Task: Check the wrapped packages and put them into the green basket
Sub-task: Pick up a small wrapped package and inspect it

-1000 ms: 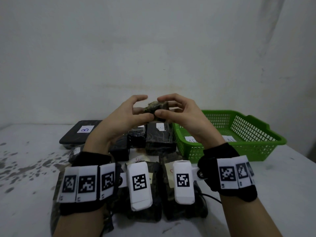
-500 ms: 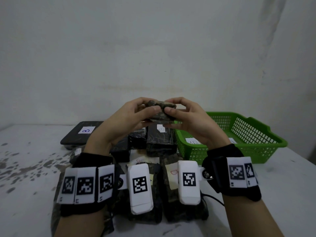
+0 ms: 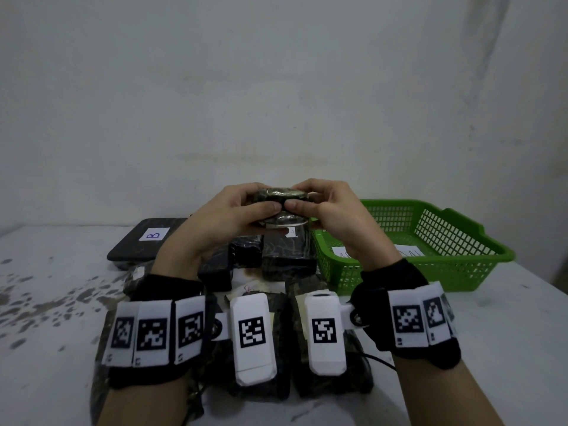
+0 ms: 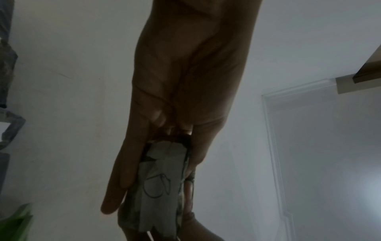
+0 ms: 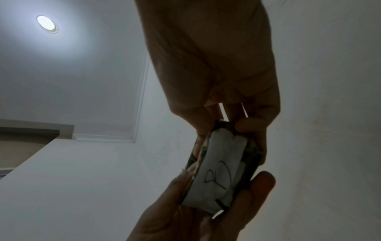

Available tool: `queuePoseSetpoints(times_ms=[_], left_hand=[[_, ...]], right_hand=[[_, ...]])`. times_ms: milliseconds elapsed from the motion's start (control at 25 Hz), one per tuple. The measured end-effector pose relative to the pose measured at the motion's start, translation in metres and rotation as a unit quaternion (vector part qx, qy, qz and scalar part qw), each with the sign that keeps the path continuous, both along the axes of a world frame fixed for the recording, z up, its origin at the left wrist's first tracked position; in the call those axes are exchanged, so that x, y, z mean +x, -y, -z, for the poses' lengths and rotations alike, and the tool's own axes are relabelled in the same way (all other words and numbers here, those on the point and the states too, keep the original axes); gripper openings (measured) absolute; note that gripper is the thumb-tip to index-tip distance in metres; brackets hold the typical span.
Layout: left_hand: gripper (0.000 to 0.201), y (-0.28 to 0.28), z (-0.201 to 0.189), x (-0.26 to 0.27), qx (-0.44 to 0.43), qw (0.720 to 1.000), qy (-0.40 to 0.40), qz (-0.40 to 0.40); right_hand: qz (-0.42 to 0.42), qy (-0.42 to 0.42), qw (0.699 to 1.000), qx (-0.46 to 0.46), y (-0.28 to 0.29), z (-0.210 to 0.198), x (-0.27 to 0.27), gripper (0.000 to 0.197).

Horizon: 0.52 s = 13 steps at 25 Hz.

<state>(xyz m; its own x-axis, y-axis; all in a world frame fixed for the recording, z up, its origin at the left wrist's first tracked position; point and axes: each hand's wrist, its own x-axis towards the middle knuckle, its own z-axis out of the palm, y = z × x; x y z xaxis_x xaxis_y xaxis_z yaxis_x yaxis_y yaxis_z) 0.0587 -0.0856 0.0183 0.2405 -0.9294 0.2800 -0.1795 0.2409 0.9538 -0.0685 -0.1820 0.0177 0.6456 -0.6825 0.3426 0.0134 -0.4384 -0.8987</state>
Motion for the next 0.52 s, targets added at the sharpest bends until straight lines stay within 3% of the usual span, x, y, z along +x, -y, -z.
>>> queuePoseSetpoints(times_ms=[80,240,400,520], left_hand=[[0.02,-0.0001,-0.0011,-0.0016,0.012,0.999,-0.031,0.001],[0.031,-0.0007,-0.0036,-0.0047,0.066,0.995,-0.063,-0.027],[0.057,-0.0022,-0.0054,-0.0001,0.081,0.995,-0.012,-0.065],[0.062,-0.0011,-0.0042,-0.0012,0.096,0.995,0.004,-0.034]], right_hand=[[0.006,-0.017,1.0,-0.007,-0.0015,-0.0016,-0.0009,0.007],[-0.023,-0.036,0.999,0.007,-0.0005,-0.0003,-0.0021,0.034],[-0.079,-0.044,0.996,0.013,0.0006,-0.0007,-0.0063,0.02],[-0.053,-0.035,0.998,0.028,0.0007,-0.0009,-0.0044,0.016]])
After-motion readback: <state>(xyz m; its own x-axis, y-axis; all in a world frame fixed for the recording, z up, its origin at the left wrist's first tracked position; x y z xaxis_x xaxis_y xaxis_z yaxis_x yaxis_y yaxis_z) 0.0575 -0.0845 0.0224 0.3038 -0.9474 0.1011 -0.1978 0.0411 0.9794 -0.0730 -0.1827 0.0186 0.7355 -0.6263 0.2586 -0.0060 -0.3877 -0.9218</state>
